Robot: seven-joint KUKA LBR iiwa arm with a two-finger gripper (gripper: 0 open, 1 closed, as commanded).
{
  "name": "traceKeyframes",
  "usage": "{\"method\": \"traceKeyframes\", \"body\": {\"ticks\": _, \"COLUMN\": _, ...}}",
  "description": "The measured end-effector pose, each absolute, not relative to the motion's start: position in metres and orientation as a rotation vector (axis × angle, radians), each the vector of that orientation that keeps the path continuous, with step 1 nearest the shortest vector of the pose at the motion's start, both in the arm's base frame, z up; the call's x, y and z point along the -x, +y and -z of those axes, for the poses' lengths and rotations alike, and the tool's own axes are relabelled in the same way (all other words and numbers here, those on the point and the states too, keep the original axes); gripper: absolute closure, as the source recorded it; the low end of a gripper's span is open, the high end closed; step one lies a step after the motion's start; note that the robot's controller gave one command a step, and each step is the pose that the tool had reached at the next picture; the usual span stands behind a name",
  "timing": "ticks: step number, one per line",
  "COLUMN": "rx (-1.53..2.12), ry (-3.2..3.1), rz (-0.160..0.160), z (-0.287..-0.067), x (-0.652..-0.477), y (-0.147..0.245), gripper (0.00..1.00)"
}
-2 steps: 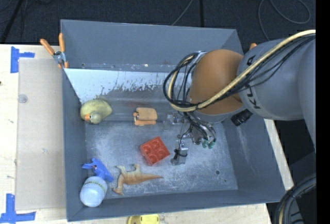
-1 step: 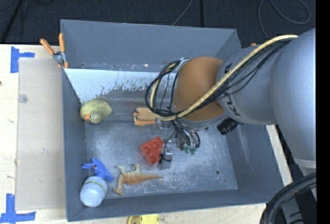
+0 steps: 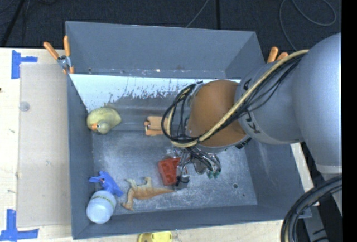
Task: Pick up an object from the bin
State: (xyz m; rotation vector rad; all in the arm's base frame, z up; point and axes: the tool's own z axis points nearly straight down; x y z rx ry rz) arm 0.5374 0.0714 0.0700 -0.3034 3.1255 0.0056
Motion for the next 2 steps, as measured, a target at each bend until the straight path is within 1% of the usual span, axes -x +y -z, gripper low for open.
{"method": "traceKeyframes", "body": {"ticks": 1, "rx": 0.303, "ry": 3.126, "rz": -0.006, "z": -0.07, "x": -0.537, "y": 0.071, "gripper": 1.0}}
{"method": "traceKeyframes", "body": {"ticks": 2, "rx": 0.589, "ry": 3.082, "rz": -0.006, "z": -0.202, "x": -0.544, "y": 0.057, "gripper": 1.0}}
